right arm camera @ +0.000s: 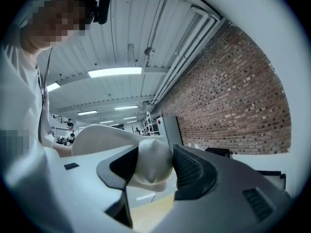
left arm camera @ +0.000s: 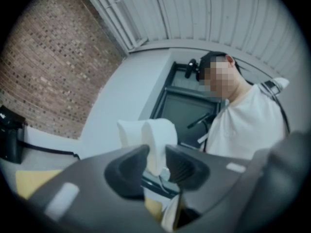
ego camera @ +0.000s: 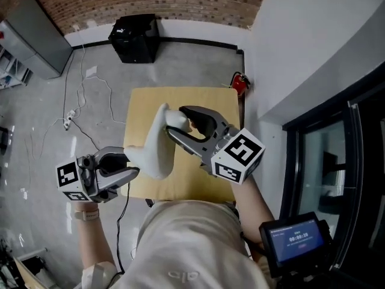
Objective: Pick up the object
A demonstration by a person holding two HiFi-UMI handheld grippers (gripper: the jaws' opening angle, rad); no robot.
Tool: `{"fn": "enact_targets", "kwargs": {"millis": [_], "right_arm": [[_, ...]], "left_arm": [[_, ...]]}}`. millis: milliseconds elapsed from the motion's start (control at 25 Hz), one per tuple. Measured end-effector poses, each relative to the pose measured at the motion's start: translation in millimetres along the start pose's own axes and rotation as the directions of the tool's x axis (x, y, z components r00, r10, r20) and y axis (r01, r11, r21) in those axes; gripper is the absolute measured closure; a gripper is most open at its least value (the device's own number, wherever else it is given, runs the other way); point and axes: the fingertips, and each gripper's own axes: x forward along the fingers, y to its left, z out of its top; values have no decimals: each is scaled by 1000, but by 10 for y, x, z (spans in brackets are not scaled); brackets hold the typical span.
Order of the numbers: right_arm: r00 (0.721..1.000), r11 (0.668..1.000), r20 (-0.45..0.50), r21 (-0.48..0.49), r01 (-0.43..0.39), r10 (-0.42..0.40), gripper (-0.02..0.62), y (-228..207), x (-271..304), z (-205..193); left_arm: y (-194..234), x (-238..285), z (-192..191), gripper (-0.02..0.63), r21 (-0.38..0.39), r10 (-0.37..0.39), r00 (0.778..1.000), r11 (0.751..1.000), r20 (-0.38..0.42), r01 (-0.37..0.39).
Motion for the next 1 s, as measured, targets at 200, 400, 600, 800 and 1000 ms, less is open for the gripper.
{"fn": "enact_targets", "kwargs": {"millis": [200, 400, 600, 800, 1000], "right_arm": [[1000, 1000, 1, 9, 10, -10, 367, -73, -105, 8], [1000, 1000, 8, 18, 16, -17, 368, -90, -170, -5], [1000, 1000, 18, 23, 10, -10, 368, -169, -349, -20], [1000, 1000, 7, 19, 20, -20, 367, -51, -198, 19], [1000, 1000, 2, 11, 26, -26, 368, -37, -146, 37]], "left_arm": [[2, 127, 7, 497, -1, -4, 1000, 1000, -8, 4], [-14, 184, 1, 497, -4, -5, 1000, 1000, -9, 5], [-49, 372, -32, 497, -9, -9, 1000, 1000, 12, 9], [-62, 182, 21, 497, -15, -11, 1000, 1000, 9, 11], [-39, 133, 36, 497, -22, -13, 1000, 1000, 7, 13]]}}
